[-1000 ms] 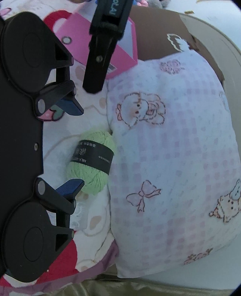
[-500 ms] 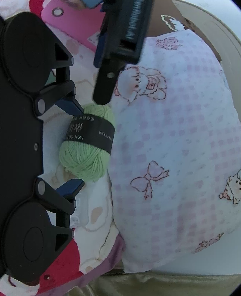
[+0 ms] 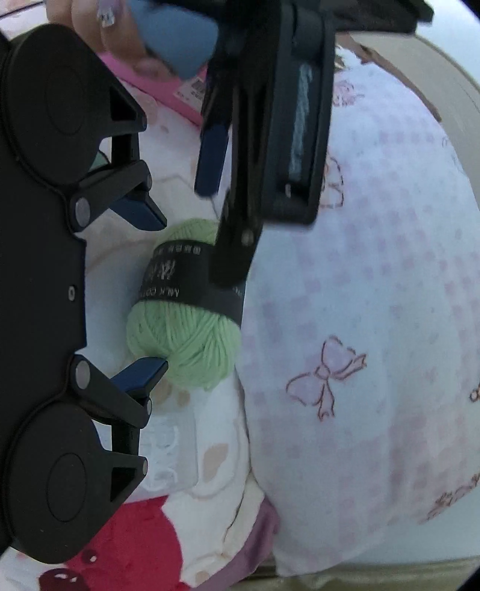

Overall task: Organize objects
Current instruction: 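Lower the open left gripper around the green yarn ball, then close the left gripper on the green yarn ball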

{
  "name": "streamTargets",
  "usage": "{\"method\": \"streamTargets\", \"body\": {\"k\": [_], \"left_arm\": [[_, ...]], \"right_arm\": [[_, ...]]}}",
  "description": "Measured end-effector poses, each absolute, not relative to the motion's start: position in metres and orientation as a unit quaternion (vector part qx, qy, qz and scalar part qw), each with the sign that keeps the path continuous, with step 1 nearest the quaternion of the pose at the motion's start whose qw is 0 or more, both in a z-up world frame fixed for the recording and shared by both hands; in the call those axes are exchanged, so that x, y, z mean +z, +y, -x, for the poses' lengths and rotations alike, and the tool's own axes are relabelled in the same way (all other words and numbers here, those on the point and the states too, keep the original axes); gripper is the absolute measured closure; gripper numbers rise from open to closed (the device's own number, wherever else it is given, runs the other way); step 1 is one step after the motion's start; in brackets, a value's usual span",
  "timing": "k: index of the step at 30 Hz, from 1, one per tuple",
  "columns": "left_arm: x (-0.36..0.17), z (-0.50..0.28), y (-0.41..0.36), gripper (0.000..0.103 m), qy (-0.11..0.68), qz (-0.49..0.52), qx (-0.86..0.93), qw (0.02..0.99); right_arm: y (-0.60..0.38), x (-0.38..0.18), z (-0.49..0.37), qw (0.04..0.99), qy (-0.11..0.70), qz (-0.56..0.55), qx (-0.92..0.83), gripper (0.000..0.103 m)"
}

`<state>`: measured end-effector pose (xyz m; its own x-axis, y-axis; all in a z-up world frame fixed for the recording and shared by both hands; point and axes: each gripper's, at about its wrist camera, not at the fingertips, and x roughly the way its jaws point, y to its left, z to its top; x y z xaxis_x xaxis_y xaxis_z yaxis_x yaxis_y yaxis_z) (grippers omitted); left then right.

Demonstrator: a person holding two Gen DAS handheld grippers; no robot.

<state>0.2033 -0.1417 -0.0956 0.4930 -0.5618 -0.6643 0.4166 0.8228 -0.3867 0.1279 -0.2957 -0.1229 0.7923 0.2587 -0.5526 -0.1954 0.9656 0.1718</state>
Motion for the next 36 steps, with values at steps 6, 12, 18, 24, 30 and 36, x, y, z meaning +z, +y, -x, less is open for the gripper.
{"method": "streamTargets", "body": {"k": [6, 12, 18, 24, 30, 36], "left_arm": [[-0.102, -0.207, -0.145, 0.022, 0.407, 0.110, -0.303, 0.855], [-0.113, -0.209, -0.144, 0.046, 0.412, 0.116, -0.298, 0.853], [-0.117, -0.207, -0.135, 0.046, 0.430, 0.160, -0.303, 0.835], [-0.121, -0.200, -0.139, 0.048, 0.443, 0.167, -0.294, 0.830], [-0.110, -0.184, -0.141, 0.048, 0.426, 0.157, -0.311, 0.835], [-0.096, -0.175, -0.134, 0.048, 0.436, 0.140, -0.319, 0.830]], "right_arm": [[-0.299, -0.131, -0.131, 0.946, 0.297, -0.066, 0.114, 0.023], [-0.305, -0.138, -0.133, 0.939, 0.301, -0.104, 0.128, 0.023], [-0.298, -0.136, -0.133, 0.933, 0.317, -0.096, 0.143, 0.021], [-0.299, -0.135, -0.131, 0.933, 0.318, -0.082, 0.149, 0.021], [-0.296, -0.126, -0.124, 0.935, 0.312, -0.047, 0.162, 0.022], [-0.291, -0.116, -0.111, 0.933, 0.310, -0.032, 0.182, 0.023]]}}
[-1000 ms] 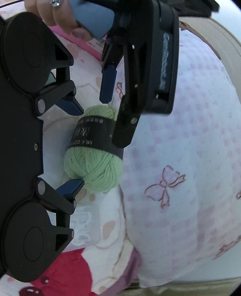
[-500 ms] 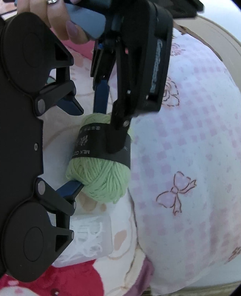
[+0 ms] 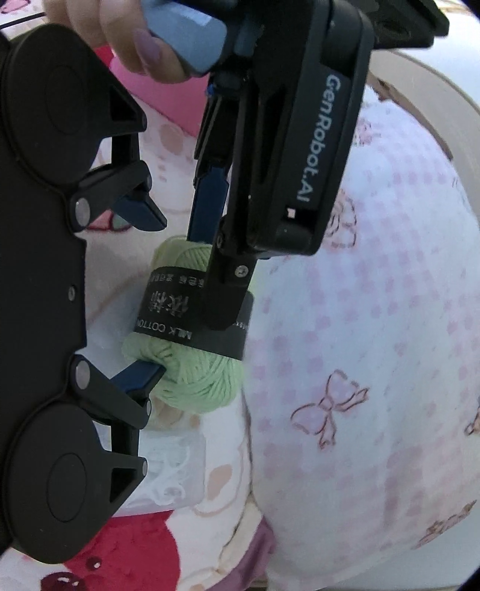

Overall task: Organize objects
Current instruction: 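Close the left gripper on the green yarn ball, then lift the green yarn ball with the left gripper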

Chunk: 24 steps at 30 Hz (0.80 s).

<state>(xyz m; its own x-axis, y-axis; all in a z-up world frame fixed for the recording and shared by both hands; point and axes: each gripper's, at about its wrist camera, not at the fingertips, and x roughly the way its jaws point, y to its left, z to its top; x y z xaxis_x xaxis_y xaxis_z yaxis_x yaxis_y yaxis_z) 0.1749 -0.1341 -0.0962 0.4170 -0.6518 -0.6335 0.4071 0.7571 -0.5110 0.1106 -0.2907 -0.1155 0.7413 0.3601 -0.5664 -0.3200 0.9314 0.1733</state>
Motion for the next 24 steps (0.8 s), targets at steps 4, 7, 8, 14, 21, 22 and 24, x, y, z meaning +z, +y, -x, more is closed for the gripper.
{"method": "streamTargets", "body": {"k": [4, 7, 8, 14, 21, 22, 24], "left_arm": [[-0.087, -0.161, -0.119, 0.047, 0.444, 0.155, -0.321, 0.822], [-0.081, -0.146, -0.112, 0.046, 0.447, 0.155, -0.327, 0.818], [-0.078, -0.143, -0.111, 0.046, 0.454, 0.144, -0.323, 0.818], [-0.075, -0.132, -0.102, 0.046, 0.477, 0.130, -0.309, 0.812], [-0.094, -0.121, -0.081, 0.053, 0.525, 0.205, -0.292, 0.773], [-0.098, -0.119, -0.078, 0.054, 0.532, 0.221, -0.292, 0.764], [-0.104, -0.115, -0.075, 0.054, 0.536, 0.232, -0.285, 0.760]], "right_arm": [[-0.280, -0.110, -0.093, 0.923, 0.323, -0.015, 0.211, 0.023], [-0.275, -0.107, -0.076, 0.905, 0.341, -0.028, 0.251, 0.023], [-0.271, -0.106, -0.072, 0.903, 0.343, -0.025, 0.258, 0.023], [-0.260, -0.104, -0.061, 0.902, 0.346, -0.021, 0.258, 0.023], [-0.276, -0.094, -0.045, 0.891, 0.353, -0.081, 0.273, 0.025], [-0.274, -0.090, -0.039, 0.890, 0.350, -0.081, 0.281, 0.025], [-0.265, -0.087, -0.030, 0.899, 0.336, -0.042, 0.278, 0.025]]}}
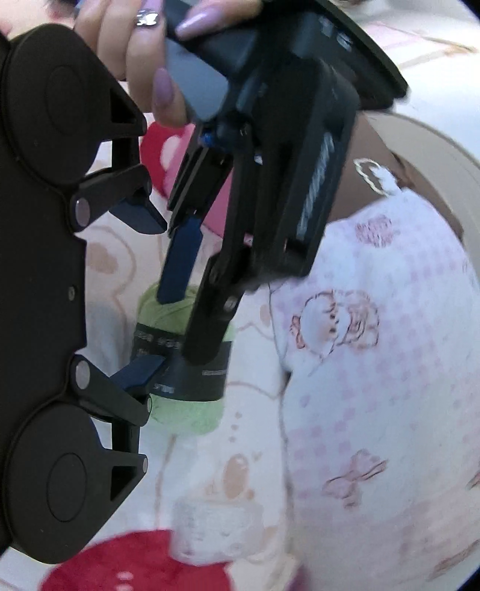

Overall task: Organize objects
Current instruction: 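Lift the green yarn ball with the left gripper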

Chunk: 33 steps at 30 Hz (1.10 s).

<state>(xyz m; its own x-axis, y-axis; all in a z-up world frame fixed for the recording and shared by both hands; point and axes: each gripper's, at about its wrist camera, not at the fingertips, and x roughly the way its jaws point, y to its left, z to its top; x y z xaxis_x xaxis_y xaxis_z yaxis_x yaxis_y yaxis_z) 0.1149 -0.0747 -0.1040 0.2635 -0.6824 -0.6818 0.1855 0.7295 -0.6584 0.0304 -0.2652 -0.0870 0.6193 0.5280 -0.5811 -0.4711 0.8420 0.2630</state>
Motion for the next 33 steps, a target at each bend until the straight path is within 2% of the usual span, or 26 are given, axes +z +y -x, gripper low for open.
{"method": "streamTargets", "body": {"k": [5, 8, 12, 18, 22, 25, 33], "left_arm": [[-0.097, -0.108, -0.078, 0.053, 0.495, 0.156, -0.257, 0.815], [-0.092, -0.107, -0.076, 0.053, 0.477, 0.136, -0.253, 0.831], [-0.077, -0.108, -0.065, 0.050, 0.433, 0.103, -0.228, 0.866], [-0.079, -0.121, -0.064, 0.048, 0.454, 0.124, -0.256, 0.845], [-0.098, -0.123, -0.076, 0.046, 0.482, 0.122, -0.250, 0.831], [-0.106, -0.120, -0.082, 0.045, 0.467, 0.104, -0.222, 0.850], [-0.114, -0.118, -0.079, 0.047, 0.456, 0.124, -0.228, 0.851]], "right_arm": [[-0.257, -0.092, -0.028, 0.920, 0.314, 0.022, 0.232, 0.023], [-0.263, -0.097, -0.037, 0.925, 0.311, 0.009, 0.220, 0.010], [-0.267, -0.101, -0.049, 0.928, 0.318, -0.008, 0.193, 0.010], [-0.263, -0.106, -0.054, 0.921, 0.327, -0.027, 0.211, 0.008], [-0.252, -0.115, -0.059, 0.917, 0.333, 0.002, 0.221, 0.005], [-0.245, -0.126, -0.062, 0.920, 0.314, 0.056, 0.229, 0.004], [-0.238, -0.129, -0.061, 0.922, 0.310, 0.061, 0.224, 0.003]]}}
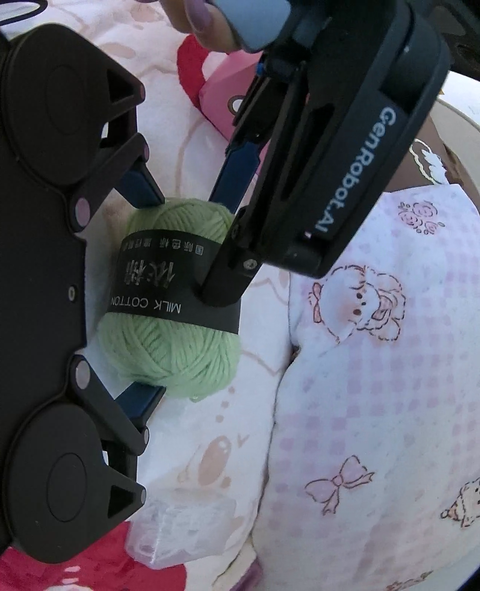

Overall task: Organize objects
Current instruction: 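Lift the green yarn ball with the left gripper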

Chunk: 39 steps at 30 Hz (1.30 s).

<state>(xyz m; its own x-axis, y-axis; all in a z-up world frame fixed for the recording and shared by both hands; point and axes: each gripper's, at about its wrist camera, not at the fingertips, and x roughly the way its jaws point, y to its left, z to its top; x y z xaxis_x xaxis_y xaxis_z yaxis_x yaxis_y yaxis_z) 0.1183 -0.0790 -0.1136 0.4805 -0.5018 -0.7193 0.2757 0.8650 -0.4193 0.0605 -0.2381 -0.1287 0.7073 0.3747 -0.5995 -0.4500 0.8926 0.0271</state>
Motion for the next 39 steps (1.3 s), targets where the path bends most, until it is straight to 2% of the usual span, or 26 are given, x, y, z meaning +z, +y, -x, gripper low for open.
{"method": "streamTargets", "body": {"k": [8, 10, 29, 39], "left_arm": [[-0.127, -0.118, -0.074, 0.047, 0.446, 0.141, -0.235, 0.852], [-0.127, -0.116, -0.073, 0.048, 0.445, 0.142, -0.239, 0.851], [-0.106, -0.087, -0.054, 0.050, 0.441, 0.167, -0.263, 0.842], [-0.107, -0.070, -0.034, 0.049, 0.497, 0.159, -0.262, 0.812]], "right_arm": [[-0.242, -0.133, -0.067, 0.920, 0.318, 0.041, 0.226, 0.003], [-0.240, -0.132, -0.065, 0.921, 0.315, 0.047, 0.226, 0.005], [-0.235, -0.110, -0.039, 0.898, 0.353, -0.009, 0.262, 0.006], [-0.225, -0.099, -0.023, 0.888, 0.373, -0.017, 0.268, 0.006]]}}
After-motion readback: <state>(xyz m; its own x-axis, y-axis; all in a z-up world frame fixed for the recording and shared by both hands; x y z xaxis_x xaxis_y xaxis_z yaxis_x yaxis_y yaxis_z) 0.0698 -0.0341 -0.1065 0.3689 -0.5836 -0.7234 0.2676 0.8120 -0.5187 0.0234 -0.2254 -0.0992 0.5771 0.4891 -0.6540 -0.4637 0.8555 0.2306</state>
